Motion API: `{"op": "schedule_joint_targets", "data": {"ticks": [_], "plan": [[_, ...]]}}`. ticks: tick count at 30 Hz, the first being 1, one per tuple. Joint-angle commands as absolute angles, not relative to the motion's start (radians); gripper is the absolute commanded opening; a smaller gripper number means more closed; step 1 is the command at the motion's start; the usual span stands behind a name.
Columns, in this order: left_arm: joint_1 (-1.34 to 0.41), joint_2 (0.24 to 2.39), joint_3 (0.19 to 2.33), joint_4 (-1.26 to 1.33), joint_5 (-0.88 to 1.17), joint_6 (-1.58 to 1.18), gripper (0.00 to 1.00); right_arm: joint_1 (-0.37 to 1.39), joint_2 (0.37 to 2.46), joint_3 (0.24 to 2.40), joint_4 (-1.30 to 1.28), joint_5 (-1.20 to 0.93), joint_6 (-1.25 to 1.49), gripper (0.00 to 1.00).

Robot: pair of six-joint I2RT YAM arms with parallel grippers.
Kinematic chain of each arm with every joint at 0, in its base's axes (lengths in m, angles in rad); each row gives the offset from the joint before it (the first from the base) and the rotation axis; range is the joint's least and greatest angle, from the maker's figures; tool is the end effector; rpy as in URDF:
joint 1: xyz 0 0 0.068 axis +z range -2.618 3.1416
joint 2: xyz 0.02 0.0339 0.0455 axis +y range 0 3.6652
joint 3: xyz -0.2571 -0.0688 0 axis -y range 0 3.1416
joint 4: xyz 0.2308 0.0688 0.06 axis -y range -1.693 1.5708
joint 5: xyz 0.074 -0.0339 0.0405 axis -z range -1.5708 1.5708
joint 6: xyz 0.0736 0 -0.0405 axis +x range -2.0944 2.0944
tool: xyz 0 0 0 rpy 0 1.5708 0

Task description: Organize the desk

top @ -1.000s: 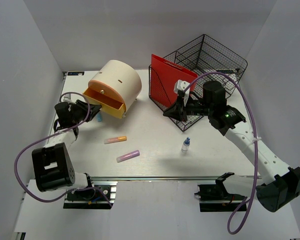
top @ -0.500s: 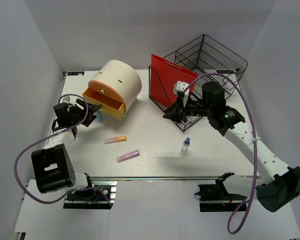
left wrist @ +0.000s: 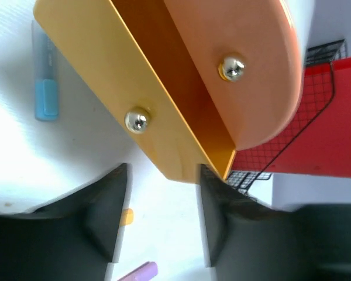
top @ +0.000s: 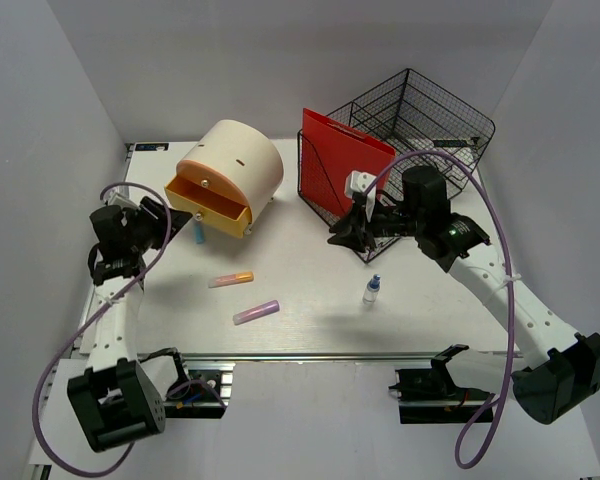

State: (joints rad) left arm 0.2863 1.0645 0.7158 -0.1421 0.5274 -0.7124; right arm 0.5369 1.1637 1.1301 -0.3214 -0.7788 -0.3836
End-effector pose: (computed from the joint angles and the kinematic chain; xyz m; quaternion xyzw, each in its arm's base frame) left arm 0.2542 0.0362 0.2510 -0.2789 0.7911 -0.3235 0.4379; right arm 0.2050 0.1822 0.3579 -0.5316 0.5841 0.3512 0.5030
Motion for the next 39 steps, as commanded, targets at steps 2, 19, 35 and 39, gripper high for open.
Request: {"op": "schedule_joint_targets", "data": {"ticks": [2, 19, 35, 39], "plan": [[0.293, 0.944, 0.726, -0.300, 0.489, -0.643, 0.47, 0.538, 1.143, 1.157, -0.383, -0.807, -0.428, 0.28], [0.272, 0.654, 0.647, -0.469, 0.577, -0.592, 0.74, 0.534, 1.000, 1.155, -0.681, -0.632, -0.512, 0.67], [0.272, 0.618, 0.615, -0.499, 0.600, -0.546, 0.76, 0.531, 0.874, 1.008, -0.695, -0.543, -0.526, 0.60], [0.272, 0.640, 0.614, -0.514, 0.587, -0.505, 0.74, 0.532, 0.864, 1.000, -0.686, -0.540, -0.522, 0.59]]}}
